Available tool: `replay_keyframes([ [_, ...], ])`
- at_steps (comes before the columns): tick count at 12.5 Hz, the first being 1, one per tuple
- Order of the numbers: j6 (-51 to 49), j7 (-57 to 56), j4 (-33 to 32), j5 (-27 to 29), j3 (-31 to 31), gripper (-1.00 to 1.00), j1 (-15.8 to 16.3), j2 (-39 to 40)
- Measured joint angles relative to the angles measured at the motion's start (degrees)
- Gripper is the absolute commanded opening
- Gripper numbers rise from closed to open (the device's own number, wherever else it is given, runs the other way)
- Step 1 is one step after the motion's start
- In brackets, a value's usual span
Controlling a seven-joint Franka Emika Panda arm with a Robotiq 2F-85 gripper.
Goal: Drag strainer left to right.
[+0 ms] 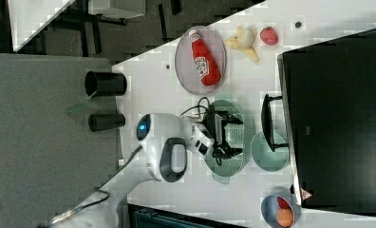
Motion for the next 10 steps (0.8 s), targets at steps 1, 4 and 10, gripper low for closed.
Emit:
replay_keyframes([
  [1, -2.6, -4.39, 0.11, -0.17, 0.18, 1.0, -0.03, -3.8],
  [4, -15.39, -14.74, 2.69, -0.31, 0.23, 1.0, -0.19, -18.58],
  [10, -43.43, -26.16, 19.7, 9.32, 2.47, 1.0, 2.13, -34.37],
])
